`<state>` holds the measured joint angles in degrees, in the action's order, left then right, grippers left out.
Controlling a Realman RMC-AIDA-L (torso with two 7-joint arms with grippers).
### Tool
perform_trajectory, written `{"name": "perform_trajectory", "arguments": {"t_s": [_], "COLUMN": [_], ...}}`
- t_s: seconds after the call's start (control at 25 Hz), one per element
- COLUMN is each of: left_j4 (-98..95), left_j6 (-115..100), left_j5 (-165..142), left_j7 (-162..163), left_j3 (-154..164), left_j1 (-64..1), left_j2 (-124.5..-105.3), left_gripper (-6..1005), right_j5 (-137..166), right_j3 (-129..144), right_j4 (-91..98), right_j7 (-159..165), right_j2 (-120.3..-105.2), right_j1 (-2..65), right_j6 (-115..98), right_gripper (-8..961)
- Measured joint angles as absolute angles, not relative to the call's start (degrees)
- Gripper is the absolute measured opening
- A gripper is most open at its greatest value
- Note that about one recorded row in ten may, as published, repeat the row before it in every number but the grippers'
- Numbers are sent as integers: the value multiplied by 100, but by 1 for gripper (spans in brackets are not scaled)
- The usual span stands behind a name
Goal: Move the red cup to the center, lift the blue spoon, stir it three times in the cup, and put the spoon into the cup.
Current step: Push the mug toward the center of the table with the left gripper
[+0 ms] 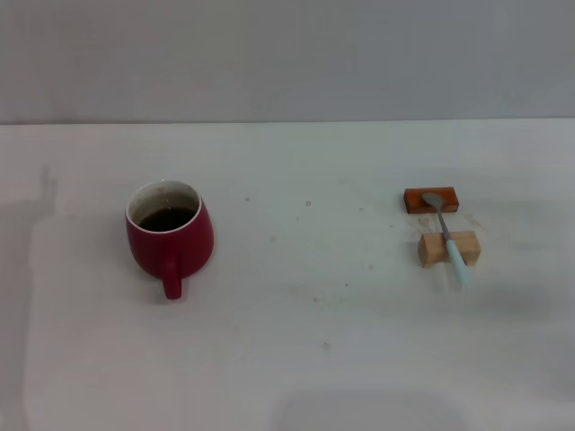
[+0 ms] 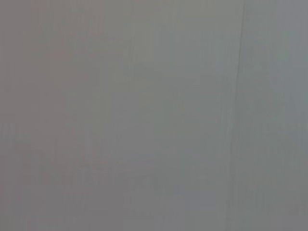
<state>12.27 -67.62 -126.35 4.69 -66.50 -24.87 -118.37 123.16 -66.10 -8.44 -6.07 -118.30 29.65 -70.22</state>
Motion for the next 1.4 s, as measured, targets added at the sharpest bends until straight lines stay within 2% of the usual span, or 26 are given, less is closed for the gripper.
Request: {"name": "perform_trajectory", "arguments": {"t_s": [0.08, 0.28, 0.48, 0.84, 1.04, 1.4], "left_j4": [1204, 1191, 998, 994, 965, 1037], "left_j6": [-6662, -6424, -6360, -6249, -6241, -5893], "left_j5": [-12639, -12647, -12656, -12660, -12659, -12657], "left_j7": [467, 451, 368, -1398, -2026, -3183], "left_j3": [-6614, -6610, -6501, -5938, -5602, -4692], "left_j1": [-2473, -2449, -2423, -2248, -2236, -2342], "left_j2": [-11842, -11847, -11846, -11872, -11861, -11867], "left_gripper": [861, 725, 445, 204, -2, -1], "right_j5": [12311, 12306, 12304, 12304, 12304, 12304], "right_j3": [-6610, -6609, -6619, -6618, -6617, -6618], "right_j4": [-841, -811, -791, -775, -771, -773], "right_j7": [-607, -607, -606, -607, -606, -607], "right_j2": [-11830, -11830, -11830, -11820, -11792, -11786], "right_j1": [2965, 2962, 2948, 2920, 2935, 2959], "right_j6": [-7022, -7022, -7022, -7083, -7085, -7084], "right_gripper": [791, 791, 791, 790, 790, 791]}}
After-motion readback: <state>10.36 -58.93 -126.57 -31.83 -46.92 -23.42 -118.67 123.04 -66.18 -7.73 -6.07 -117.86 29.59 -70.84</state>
